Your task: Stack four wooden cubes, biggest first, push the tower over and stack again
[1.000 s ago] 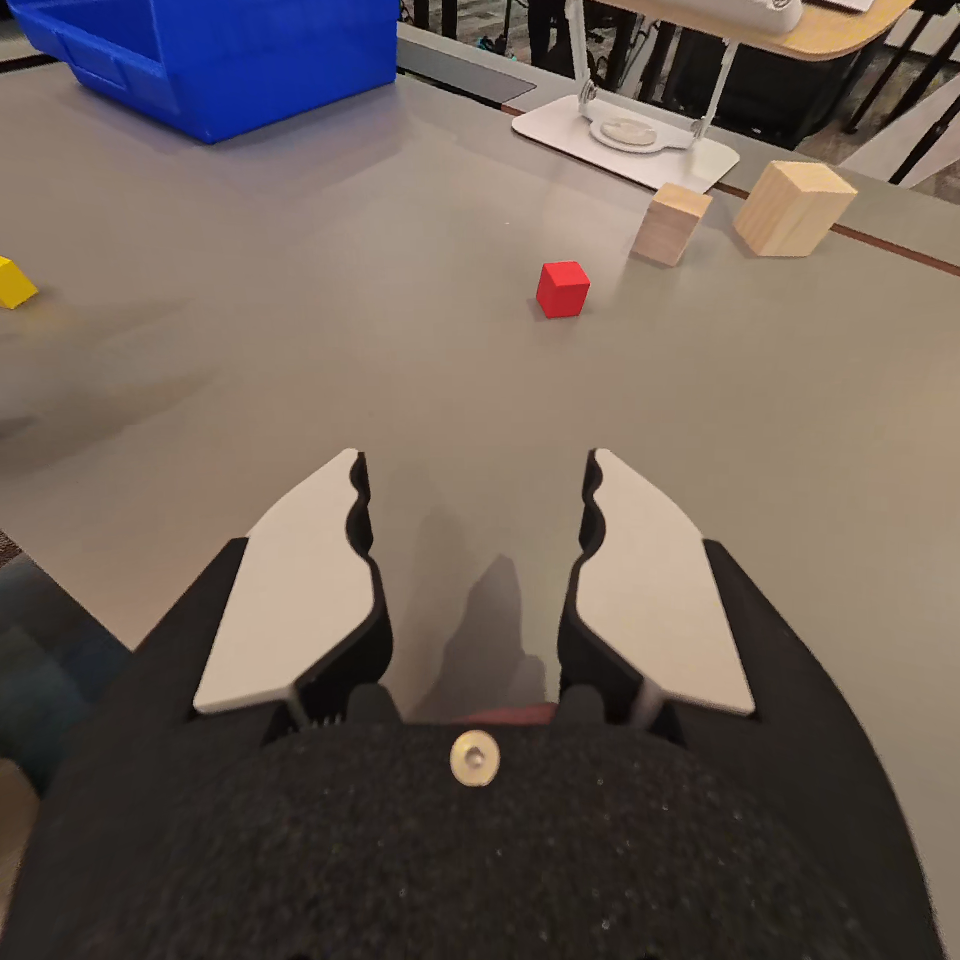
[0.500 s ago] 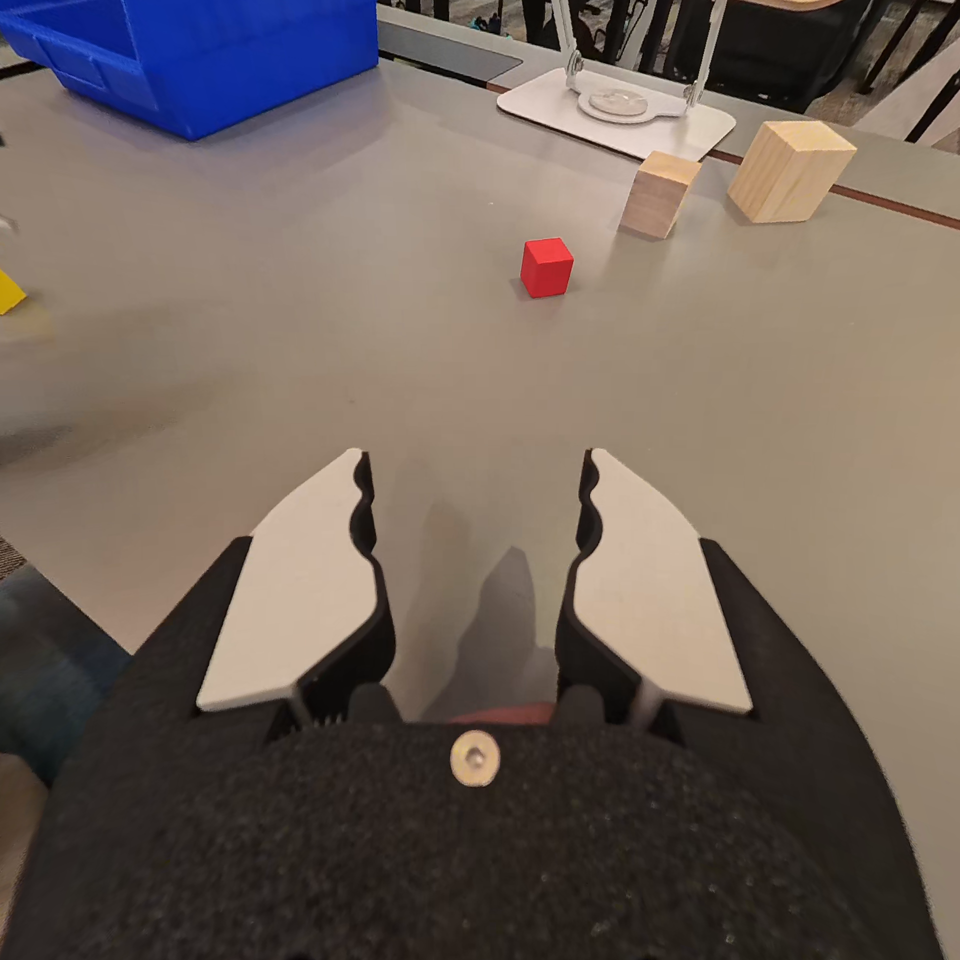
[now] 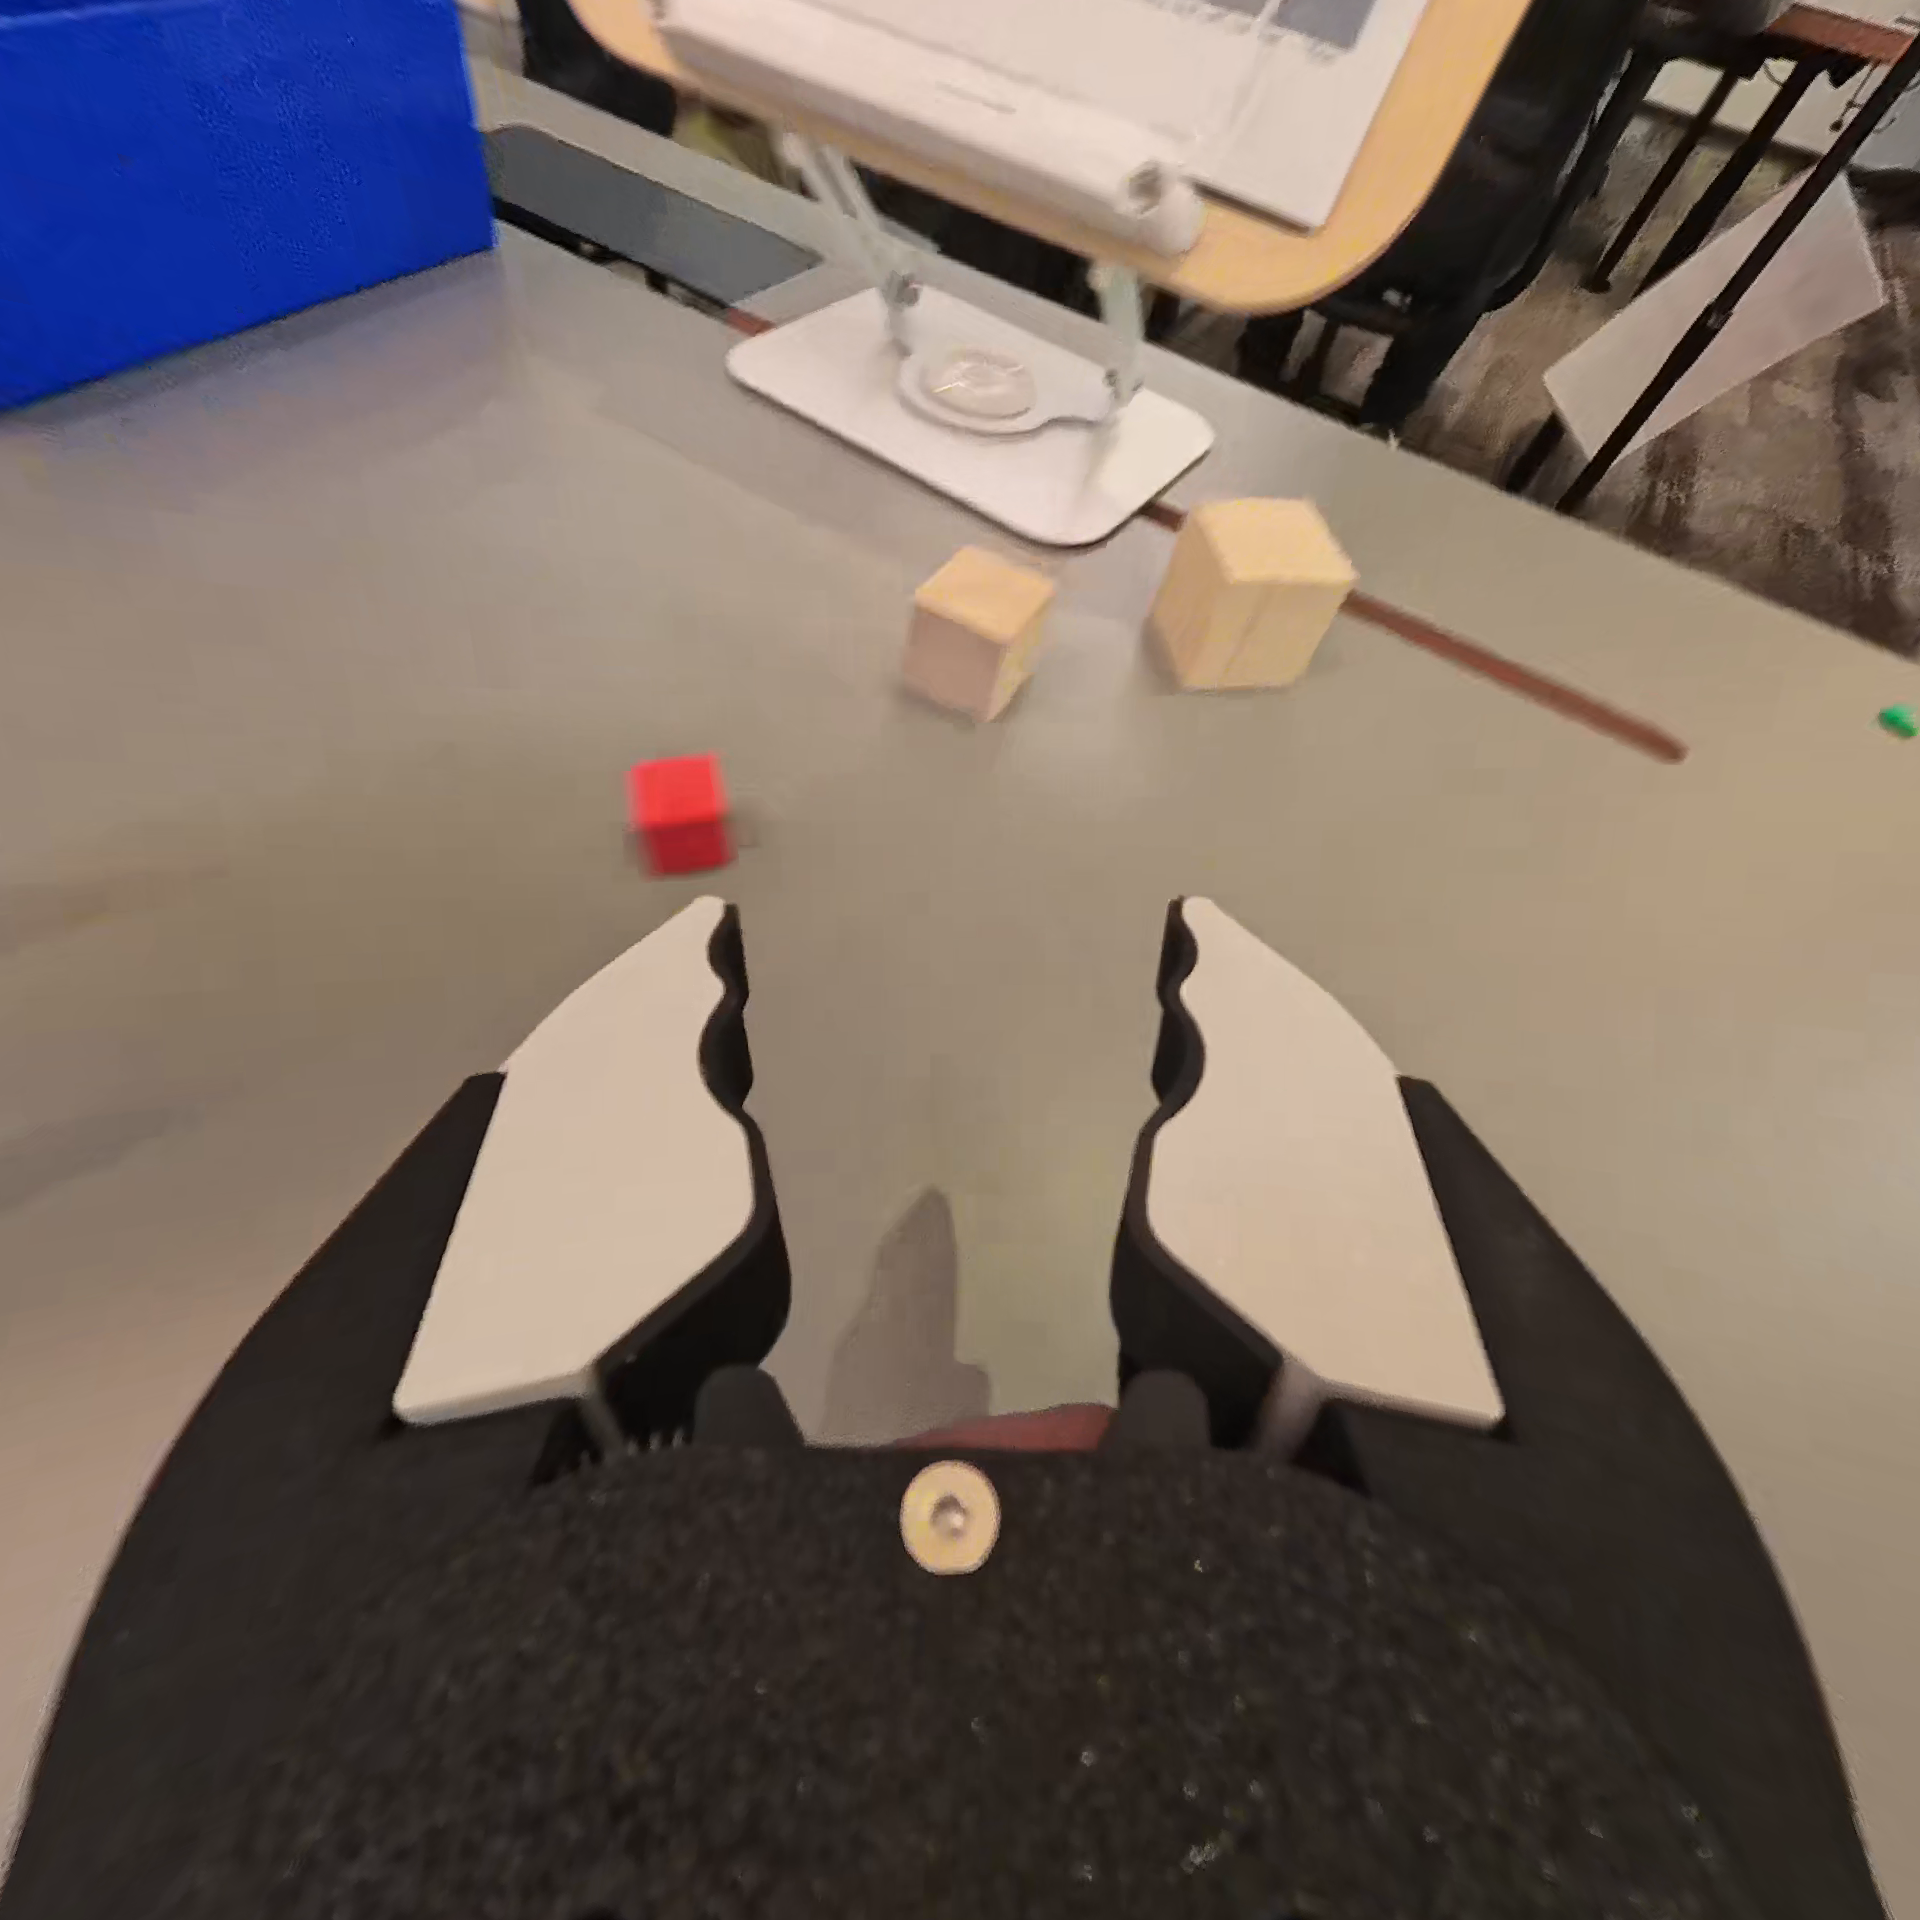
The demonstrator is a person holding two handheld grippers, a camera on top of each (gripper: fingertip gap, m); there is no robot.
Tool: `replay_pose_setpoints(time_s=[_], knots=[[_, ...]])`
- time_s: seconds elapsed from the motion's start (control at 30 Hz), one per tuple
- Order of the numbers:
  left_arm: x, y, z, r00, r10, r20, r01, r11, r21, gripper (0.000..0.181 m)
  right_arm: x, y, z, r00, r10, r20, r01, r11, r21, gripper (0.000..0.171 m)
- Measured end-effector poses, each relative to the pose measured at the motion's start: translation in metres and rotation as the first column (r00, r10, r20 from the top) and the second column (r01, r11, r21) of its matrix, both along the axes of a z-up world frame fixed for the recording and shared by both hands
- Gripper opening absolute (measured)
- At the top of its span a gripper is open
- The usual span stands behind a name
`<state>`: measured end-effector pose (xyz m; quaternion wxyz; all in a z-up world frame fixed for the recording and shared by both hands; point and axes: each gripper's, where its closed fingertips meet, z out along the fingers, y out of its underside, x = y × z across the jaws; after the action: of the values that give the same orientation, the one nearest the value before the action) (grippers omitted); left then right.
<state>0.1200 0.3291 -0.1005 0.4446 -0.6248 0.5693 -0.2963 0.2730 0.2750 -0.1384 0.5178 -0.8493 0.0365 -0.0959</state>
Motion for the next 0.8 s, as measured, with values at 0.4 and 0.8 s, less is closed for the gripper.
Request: replay_pose_setpoints(time_s=[0.4, 0.8], knots=[[-0.083, 0.006, -0.025, 0.986, 0.140, 0.088, -0.136, 0.990, -0.040, 0.063, 0.138, 0.169, -0.017, 0.996, 0.070, -0.054, -0.088, 0.847, -0.525, 0.075], [-0.151, -0.011, -0.061, 0.980, 0.183, 0.073, -0.181, 0.983, -0.034, 0.063, 0.149, 0.186, -0.083, 0.993, 0.015, -0.117, -0.091, 0.728, -0.680, 0.060]])
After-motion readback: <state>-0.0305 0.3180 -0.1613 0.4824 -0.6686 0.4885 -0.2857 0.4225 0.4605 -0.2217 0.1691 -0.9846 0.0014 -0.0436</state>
